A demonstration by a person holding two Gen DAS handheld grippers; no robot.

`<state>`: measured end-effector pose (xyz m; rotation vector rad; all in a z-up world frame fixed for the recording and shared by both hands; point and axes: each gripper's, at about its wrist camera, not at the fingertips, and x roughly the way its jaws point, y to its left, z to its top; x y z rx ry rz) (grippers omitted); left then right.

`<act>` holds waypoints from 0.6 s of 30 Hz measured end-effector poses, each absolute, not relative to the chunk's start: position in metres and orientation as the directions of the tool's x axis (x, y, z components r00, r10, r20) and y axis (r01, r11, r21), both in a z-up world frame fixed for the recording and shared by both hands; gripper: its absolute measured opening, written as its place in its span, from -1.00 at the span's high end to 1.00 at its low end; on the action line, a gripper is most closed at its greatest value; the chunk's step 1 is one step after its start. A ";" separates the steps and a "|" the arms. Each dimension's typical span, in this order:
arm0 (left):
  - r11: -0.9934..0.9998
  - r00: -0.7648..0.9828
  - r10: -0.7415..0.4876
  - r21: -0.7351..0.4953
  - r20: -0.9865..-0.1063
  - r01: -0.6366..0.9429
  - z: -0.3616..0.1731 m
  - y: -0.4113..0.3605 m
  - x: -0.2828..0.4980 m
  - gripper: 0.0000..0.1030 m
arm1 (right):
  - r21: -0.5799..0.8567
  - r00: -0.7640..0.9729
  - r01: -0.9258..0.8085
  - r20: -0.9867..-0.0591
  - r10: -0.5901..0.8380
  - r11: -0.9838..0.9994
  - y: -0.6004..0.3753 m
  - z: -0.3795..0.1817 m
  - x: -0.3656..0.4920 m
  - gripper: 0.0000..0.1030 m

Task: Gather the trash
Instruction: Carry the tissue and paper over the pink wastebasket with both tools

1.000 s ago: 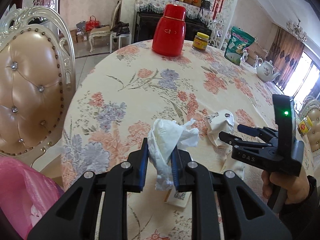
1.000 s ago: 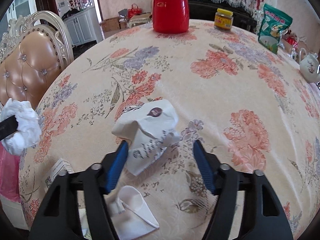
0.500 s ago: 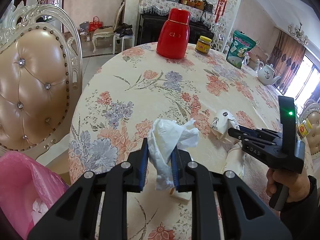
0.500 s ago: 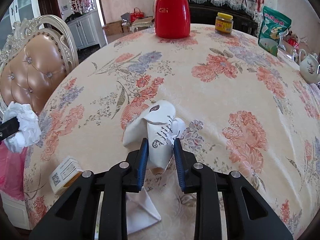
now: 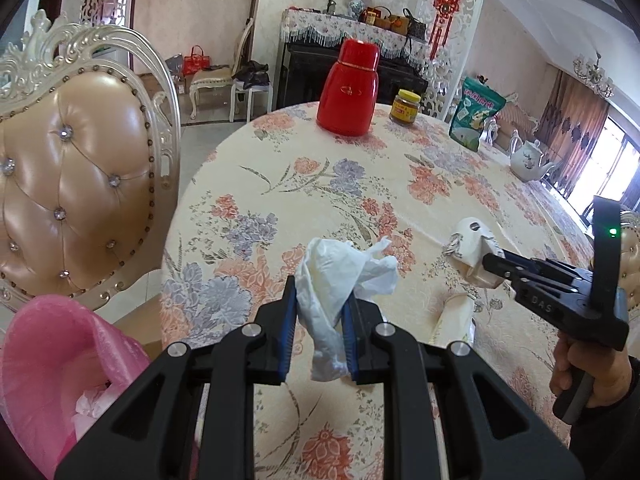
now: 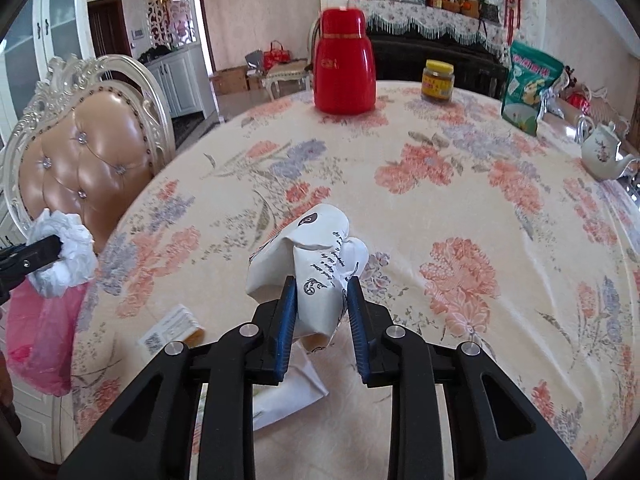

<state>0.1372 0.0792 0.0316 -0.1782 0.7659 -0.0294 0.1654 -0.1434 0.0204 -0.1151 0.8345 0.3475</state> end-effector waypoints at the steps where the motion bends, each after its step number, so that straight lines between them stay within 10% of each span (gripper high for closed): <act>1: 0.985 0.725 -0.088 -0.170 -0.683 -0.041 0.034 0.081 0.133 0.61 | 0.037 0.625 -0.348 -0.736 0.261 0.937 -0.143 0.024 0.161 0.51; 18: 0.978 0.771 -0.006 -0.164 -0.637 -0.127 0.057 0.132 0.065 0.61 | 0.028 0.651 -0.450 -0.674 0.349 0.893 -0.090 0.064 0.097 0.51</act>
